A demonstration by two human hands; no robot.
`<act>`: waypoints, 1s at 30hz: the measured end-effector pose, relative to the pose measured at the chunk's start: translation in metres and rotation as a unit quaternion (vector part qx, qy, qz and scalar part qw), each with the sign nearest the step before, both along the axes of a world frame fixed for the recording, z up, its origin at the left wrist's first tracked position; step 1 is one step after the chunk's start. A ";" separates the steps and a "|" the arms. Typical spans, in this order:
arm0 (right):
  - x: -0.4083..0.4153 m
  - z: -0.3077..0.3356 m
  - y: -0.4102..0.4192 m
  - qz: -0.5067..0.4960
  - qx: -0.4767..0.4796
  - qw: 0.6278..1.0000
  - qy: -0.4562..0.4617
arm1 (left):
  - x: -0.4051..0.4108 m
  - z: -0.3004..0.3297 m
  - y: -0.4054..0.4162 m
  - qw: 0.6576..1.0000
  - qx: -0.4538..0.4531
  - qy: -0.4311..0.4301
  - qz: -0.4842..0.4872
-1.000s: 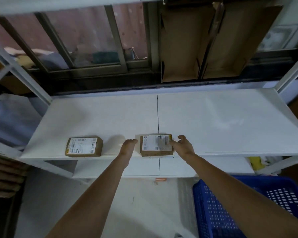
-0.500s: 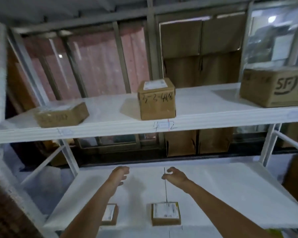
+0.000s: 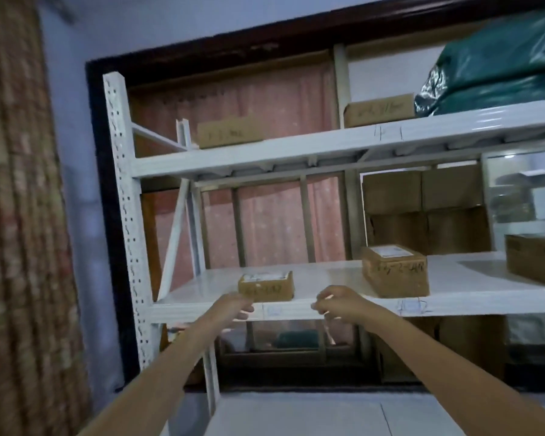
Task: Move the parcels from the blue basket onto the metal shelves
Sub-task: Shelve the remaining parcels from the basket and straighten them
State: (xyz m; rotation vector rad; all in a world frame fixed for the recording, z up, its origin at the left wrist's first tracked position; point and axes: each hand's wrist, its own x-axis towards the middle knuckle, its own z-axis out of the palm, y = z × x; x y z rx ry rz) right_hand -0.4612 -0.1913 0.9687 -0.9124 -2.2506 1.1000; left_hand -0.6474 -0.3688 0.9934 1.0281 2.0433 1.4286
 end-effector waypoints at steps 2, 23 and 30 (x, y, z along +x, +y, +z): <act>-0.012 0.047 -0.020 0.003 0.032 0.999 0.025 | -0.018 0.037 -0.021 0.999 0.026 0.028 0.016; -0.102 0.318 0.024 -0.086 0.334 0.914 0.212 | -0.143 0.292 0.043 0.902 0.212 0.344 0.153; -0.158 0.329 0.056 -0.195 0.392 0.889 0.137 | -0.193 0.292 0.085 0.895 0.182 0.330 0.237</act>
